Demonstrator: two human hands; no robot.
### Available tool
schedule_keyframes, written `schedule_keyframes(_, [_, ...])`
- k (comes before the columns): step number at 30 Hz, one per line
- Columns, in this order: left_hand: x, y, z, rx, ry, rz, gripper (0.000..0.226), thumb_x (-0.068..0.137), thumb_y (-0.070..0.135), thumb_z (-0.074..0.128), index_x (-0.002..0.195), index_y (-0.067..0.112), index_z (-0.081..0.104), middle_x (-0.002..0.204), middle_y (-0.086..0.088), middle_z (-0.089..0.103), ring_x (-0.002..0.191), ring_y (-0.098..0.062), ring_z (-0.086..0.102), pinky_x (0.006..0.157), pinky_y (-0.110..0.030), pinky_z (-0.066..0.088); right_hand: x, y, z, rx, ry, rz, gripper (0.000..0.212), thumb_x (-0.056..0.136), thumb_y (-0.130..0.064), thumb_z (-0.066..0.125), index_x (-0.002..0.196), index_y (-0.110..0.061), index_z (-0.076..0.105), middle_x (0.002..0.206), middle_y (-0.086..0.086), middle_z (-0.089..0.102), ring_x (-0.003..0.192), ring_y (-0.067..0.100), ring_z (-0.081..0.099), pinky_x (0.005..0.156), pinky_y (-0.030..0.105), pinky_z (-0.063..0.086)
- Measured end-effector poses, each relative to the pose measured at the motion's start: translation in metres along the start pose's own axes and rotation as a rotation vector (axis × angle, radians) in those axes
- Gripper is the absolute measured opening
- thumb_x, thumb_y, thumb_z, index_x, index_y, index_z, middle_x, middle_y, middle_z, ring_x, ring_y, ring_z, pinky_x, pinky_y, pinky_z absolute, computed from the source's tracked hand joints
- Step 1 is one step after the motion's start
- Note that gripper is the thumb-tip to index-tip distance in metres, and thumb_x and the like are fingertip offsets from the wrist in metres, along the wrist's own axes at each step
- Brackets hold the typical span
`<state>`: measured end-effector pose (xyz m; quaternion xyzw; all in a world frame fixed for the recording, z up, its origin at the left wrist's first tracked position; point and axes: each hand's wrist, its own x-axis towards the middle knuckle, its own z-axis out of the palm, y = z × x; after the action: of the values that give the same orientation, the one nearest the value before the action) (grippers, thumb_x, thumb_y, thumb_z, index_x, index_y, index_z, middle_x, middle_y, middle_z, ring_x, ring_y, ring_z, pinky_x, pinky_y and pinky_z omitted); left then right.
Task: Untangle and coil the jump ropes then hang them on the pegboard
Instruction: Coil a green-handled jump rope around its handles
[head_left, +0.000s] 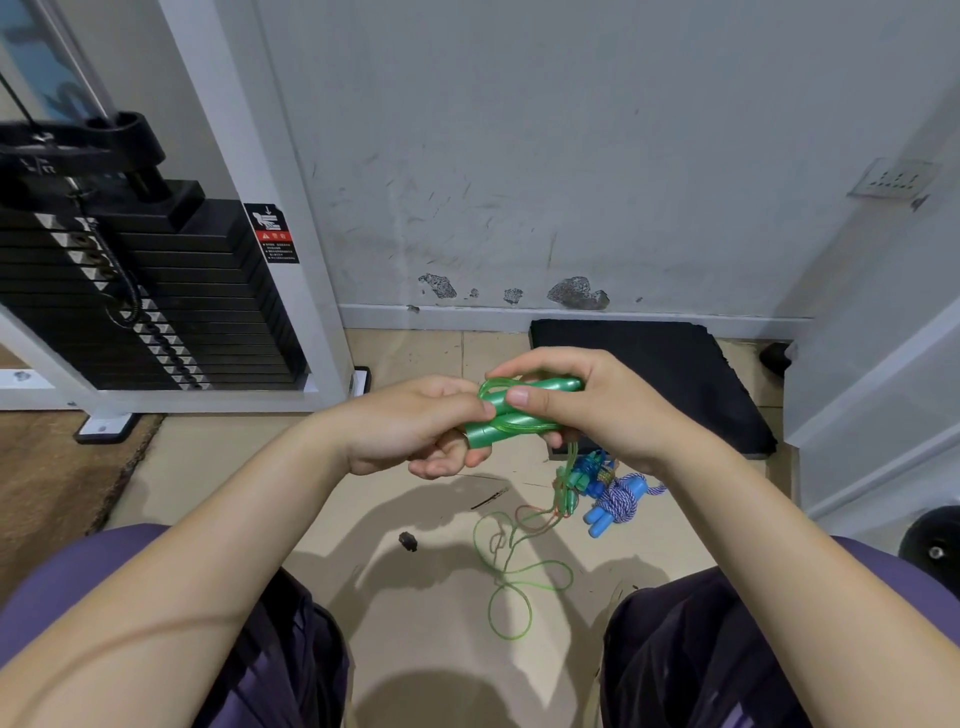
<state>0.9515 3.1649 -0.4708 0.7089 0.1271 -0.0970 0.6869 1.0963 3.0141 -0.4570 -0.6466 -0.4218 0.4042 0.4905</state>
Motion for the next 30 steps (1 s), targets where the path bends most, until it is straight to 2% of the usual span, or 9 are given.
schedule_keyframes(3, [0.003,-0.001,0.002,0.048,0.043,0.006,0.022,0.088,0.029,0.047,0.092,0.007,0.048,0.066,-0.007,0.055,0.038,-0.013,0.038,0.038,-0.021,0.024,0.001,0.002,0.003,-0.018,0.066,-0.029,0.014,0.089,-0.015,0.07,0.102,-0.017,0.075,0.078,0.011,0.069,0.06,0.018,0.054,0.057,0.028,0.048])
schedule_keyframes(6, [0.005,-0.006,0.002,0.029,0.039,0.007,0.028,0.097,0.036,0.054,0.093,0.008,0.05,0.066,-0.007,0.056,0.039,-0.011,0.038,0.036,-0.019,0.023,0.002,0.004,0.005,-0.054,0.076,-0.041,0.012,0.089,-0.015,0.07,0.1,-0.017,0.076,0.092,0.018,0.073,0.074,0.019,0.061,0.066,0.034,0.05])
schedule_keyframes(11, [0.002,-0.004,-0.003,-0.008,-0.047,0.056,0.026,0.096,0.034,0.052,0.09,0.009,0.053,0.073,-0.012,0.056,0.04,-0.01,0.04,0.038,-0.02,0.026,0.003,0.005,-0.001,-0.028,0.037,-0.015,0.015,0.093,-0.018,0.065,0.103,-0.018,0.076,0.083,0.013,0.069,0.066,0.022,0.052,0.055,0.025,0.046])
schedule_keyframes(15, [0.0,-0.003,-0.005,-0.015,0.01,0.149,0.028,0.095,0.033,0.046,0.089,0.006,0.05,0.069,-0.008,0.055,0.039,-0.008,0.038,0.039,-0.019,0.026,0.006,0.006,-0.004,0.133,0.068,-0.018,0.025,0.096,-0.033,0.06,0.112,-0.016,0.07,0.088,0.006,0.064,0.061,0.022,0.05,0.054,0.026,0.044])
schedule_keyframes(17, [0.001,-0.002,-0.005,-0.104,0.098,0.191,0.031,0.096,0.033,0.049,0.096,0.002,0.05,0.069,-0.009,0.054,0.038,-0.007,0.038,0.037,-0.017,0.027,0.008,0.007,-0.006,0.26,0.057,-0.009,0.039,0.089,-0.04,0.063,0.117,-0.013,0.061,0.088,0.009,0.061,0.057,0.022,0.048,0.053,0.027,0.041])
schedule_keyframes(19, [0.002,0.001,-0.007,-0.22,0.227,0.233,0.027,0.098,0.031,0.05,0.097,0.004,0.051,0.068,-0.009,0.053,0.037,-0.006,0.037,0.036,-0.015,0.026,0.009,0.01,-0.007,0.242,0.057,0.018,0.044,0.083,-0.037,0.069,0.117,-0.014,0.054,0.084,0.009,0.062,0.056,0.022,0.049,0.056,0.029,0.042])
schedule_keyframes(22, [0.004,0.004,-0.01,-0.272,0.435,0.314,0.026,0.103,0.028,0.039,0.096,0.006,0.05,0.065,-0.002,0.054,0.038,-0.007,0.038,0.036,-0.016,0.026,0.009,0.016,0.002,0.085,0.099,0.038,0.027,0.09,-0.016,0.068,0.108,-0.011,0.049,0.075,0.008,0.063,0.053,0.024,0.051,0.053,0.031,0.043])
schedule_keyframes(25, [0.004,0.003,-0.015,-0.18,0.646,0.341,0.032,0.105,0.033,0.038,0.095,0.006,0.05,0.066,-0.002,0.056,0.038,-0.011,0.042,0.037,-0.019,0.031,0.01,0.02,0.015,-0.051,0.127,0.042,0.009,0.095,-0.008,0.061,0.094,-0.009,0.052,0.074,0.007,0.062,0.046,0.021,0.05,0.047,0.027,0.038])
schedule_keyframes(30, [0.007,-0.005,-0.017,0.136,0.891,0.296,0.031,0.104,0.037,0.039,0.097,0.01,0.051,0.065,-0.001,0.06,0.038,-0.018,0.049,0.042,-0.024,0.037,0.011,0.011,0.027,-0.286,0.145,-0.073,0.013,0.092,-0.019,0.067,0.083,-0.011,0.062,0.062,-0.002,0.048,0.049,0.002,0.038,0.052,0.014,0.033])
